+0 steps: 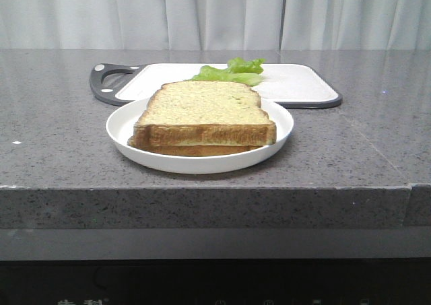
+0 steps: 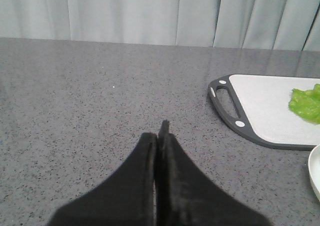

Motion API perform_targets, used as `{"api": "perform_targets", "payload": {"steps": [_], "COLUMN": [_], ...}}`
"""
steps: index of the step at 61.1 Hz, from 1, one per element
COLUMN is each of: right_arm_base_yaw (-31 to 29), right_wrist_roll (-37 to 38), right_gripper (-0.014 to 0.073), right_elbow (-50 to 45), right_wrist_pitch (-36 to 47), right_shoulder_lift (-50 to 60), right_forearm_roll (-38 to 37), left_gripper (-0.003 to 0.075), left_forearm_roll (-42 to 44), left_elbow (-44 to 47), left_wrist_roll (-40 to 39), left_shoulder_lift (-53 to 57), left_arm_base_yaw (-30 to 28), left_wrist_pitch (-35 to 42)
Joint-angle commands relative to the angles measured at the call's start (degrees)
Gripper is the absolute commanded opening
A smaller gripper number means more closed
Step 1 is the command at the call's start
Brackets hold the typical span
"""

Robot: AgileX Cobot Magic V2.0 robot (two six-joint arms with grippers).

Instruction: Left arm grabs bread, right arm adds lettuce

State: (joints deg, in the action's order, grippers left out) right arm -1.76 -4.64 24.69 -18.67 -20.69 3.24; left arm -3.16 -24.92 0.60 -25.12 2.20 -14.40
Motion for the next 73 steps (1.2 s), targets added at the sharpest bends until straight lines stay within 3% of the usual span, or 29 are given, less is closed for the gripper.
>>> {"api": "perform_targets", "payload": {"steps": [1, 9, 15, 20, 21, 23, 25, 28, 32, 37, 49, 55, 64, 73], "right_arm_base_yaw": [-0.45, -0.45, -0.45, -0.45, -0.45, -0.45, -0.45, -0.45, -0.45, -0.45, -0.45, -0.45, -0.45, -0.45], "right_wrist_roll": [-0.28, -0.28, -0.28, -0.28, -0.28, -0.28, -0.28, -0.28, -0.28, -0.28, -0.28, -0.28, -0.28, -0.28], "right_gripper": [-0.0057, -0.0038, 0.0040, 0.0174, 0.0216, 0.0275, 0.0367, 0.0465, 0.0565, 0.0632, 0.0634, 0.0634, 0.0635, 0.0635], "right_elbow": [2.97, 2.96, 2.96, 2.96, 2.96, 2.96, 2.96, 2.96, 2.96, 2.96, 2.96, 2.96, 2.96, 2.96], "right_wrist_pitch": [4.52, 5.55, 6.09, 6.24, 6.24, 6.24, 6.10, 6.17, 6.17, 6.05, 6.05, 6.05, 6.10, 6.10], "right_shoulder_lift": [-3.38, -4.19, -4.19, -4.19, -4.19, -4.19, -4.19, -4.19, -4.19, -4.19, -4.19, -4.19, -4.19, -4.19], "right_forearm_roll": [-0.55, -0.55, -0.55, -0.55, -0.55, -0.55, -0.55, -0.55, -0.55, -0.55, -0.55, -0.55, -0.55, -0.55], "left_gripper": [-0.0019, -0.0015, 0.0070, 0.0227, 0.0300, 0.0359, 0.0492, 0.0599, 0.0678, 0.0692, 0.0692, 0.0692, 0.0692, 0.0692], "left_forearm_roll": [0.14, 0.14, 0.14, 0.14, 0.14, 0.14, 0.14, 0.14, 0.14, 0.03, -4.73, -8.18, -8.41, -12.22], "left_elbow": [-2.98, -2.98, -2.98, -2.98, -2.98, -2.98, -2.98, -2.98, -2.98, -2.98, -3.12, -5.75, -14.91, -22.16], "left_wrist_roll": [-0.60, -0.60, -0.60, -0.60, -0.60, -0.60, -0.60, -0.60, -0.60, -0.60, -0.60, -0.60, -0.60, -0.60], "left_shoulder_lift": [-3.04, -3.46, -3.46, -3.46, -3.46, -3.46, -3.46, -3.54, -3.54, -3.54, -3.54, -4.94, -12.40, -22.54], "left_arm_base_yaw": [0.02, 0.02, 0.02, 0.02, 0.02, 0.02, 0.02, 0.02, 0.02, 0.02, 0.13, 0.99, 6.57, 15.43], "left_wrist_pitch": [4.32, 5.82, 6.82, 6.83, 6.73, 6.59, 6.59, 6.59, 6.70, 6.70, 6.57, 1.88, -8.25, -12.93]}}
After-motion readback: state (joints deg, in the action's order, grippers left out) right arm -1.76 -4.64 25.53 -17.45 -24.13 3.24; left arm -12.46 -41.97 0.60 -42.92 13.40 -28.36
